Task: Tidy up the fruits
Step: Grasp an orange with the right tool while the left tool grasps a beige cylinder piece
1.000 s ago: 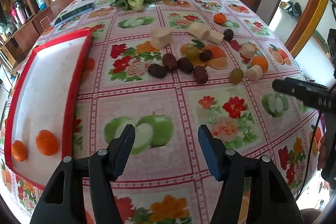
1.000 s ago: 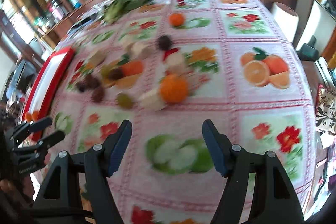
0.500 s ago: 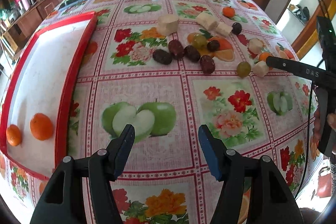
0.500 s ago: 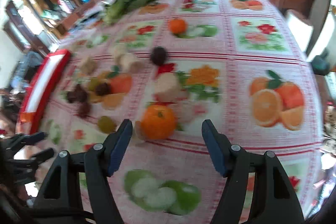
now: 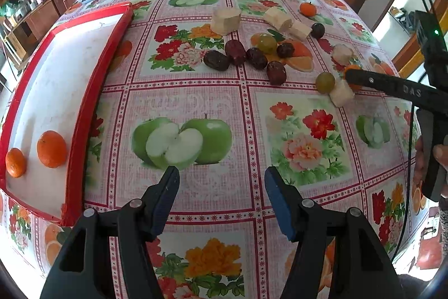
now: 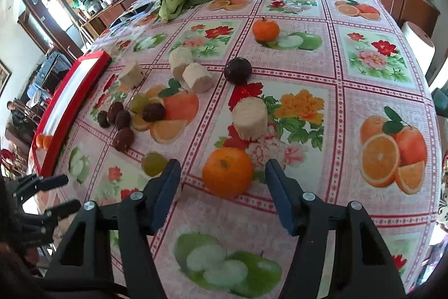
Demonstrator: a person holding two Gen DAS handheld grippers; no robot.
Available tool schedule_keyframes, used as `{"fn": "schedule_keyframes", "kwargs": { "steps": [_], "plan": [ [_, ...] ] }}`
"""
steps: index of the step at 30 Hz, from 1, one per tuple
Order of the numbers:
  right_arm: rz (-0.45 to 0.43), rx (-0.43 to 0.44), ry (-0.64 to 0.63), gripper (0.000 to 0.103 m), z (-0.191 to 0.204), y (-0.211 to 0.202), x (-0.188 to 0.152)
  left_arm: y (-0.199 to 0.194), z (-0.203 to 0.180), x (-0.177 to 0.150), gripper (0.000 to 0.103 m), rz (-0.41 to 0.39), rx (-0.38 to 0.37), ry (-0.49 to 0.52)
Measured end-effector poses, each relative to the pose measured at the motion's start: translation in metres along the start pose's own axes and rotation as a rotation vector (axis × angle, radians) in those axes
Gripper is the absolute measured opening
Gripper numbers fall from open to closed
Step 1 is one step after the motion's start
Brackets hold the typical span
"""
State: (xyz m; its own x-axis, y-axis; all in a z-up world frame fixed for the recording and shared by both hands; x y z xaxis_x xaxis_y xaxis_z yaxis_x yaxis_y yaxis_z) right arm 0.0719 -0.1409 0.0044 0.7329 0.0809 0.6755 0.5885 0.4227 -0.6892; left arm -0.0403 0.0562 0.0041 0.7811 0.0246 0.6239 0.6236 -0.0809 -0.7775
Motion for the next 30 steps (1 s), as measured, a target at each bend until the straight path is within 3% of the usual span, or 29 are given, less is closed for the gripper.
{"fn": "schedule_keyframes", "kwargs": {
  "steps": [3, 14, 23, 25, 27, 30],
  "plan": [
    [0.007, -0.02, -0.071, 0.037, 0.007, 0.001, -0.001, 0.001, -0.007, 0.003, 0.063, 0.001, -0.017, -0.002],
    [-0.038, -0.04, 0.007, 0.037, -0.015, -0.044, -0.015, 0.024, -0.083, 0.035, 0.063, -0.071, -0.189, 0.004],
    [-0.057, -0.025, 0.065, 0.037, -0.034, -0.059, -0.025, 0.056, -0.11, 0.048, 0.063, -0.096, -0.178, -0.103],
    [-0.059, -0.02, 0.074, 0.037, -0.036, -0.06, -0.025, 0.059, -0.111, 0.05, 0.06, -0.108, -0.159, -0.106],
    [-0.06, -0.011, 0.083, 0.037, -0.037, -0.06, -0.026, 0.06, -0.11, 0.051, 0.048, -0.12, -0.145, -0.12],
    [-0.064, -0.005, 0.085, 0.037, -0.037, -0.06, -0.026, 0.058, -0.11, 0.05, 0.046, -0.12, -0.15, -0.131]
  ]
}}
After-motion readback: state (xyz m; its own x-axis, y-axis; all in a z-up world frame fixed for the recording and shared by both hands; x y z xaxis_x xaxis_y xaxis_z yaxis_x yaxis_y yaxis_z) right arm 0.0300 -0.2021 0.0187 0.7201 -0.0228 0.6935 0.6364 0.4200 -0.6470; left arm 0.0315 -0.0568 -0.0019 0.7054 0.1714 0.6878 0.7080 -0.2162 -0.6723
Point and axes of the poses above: each gripper's, at about its wrist camera, not at the fingertips, and y roughly the way its jaws point, z to its left, x to its top, the point moved 2 cm from there along y, roughly the way its jaws point, and after that the axes turned 15 degrees about -z, right-handed, at the moved point
